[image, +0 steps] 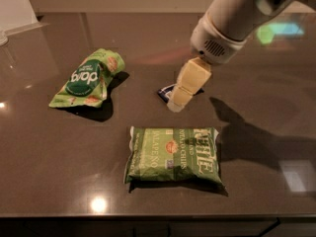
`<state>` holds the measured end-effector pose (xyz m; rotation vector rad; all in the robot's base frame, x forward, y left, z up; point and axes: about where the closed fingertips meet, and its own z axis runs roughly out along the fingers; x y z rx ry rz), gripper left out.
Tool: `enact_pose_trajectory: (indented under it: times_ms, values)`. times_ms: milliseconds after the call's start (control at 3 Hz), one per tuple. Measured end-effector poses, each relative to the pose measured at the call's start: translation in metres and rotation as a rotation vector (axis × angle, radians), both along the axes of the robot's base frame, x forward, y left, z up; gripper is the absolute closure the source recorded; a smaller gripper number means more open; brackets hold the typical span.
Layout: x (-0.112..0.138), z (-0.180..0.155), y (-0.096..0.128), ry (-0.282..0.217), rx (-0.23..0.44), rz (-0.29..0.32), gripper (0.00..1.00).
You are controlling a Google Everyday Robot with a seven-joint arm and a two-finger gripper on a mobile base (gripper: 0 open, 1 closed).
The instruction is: Pick green rice chip bag
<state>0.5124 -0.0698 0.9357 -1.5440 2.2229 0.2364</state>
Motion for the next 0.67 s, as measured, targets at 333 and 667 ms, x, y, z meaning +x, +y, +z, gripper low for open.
enact_pose_trajectory:
  times_ms: [333, 667]
  values:
    - [0.014, -0.011, 0.039, 0.044, 0.016, -0.04, 0.0]
    - [0.03, -0.023, 0.074, 0.067, 0.025, -0.08, 0.0]
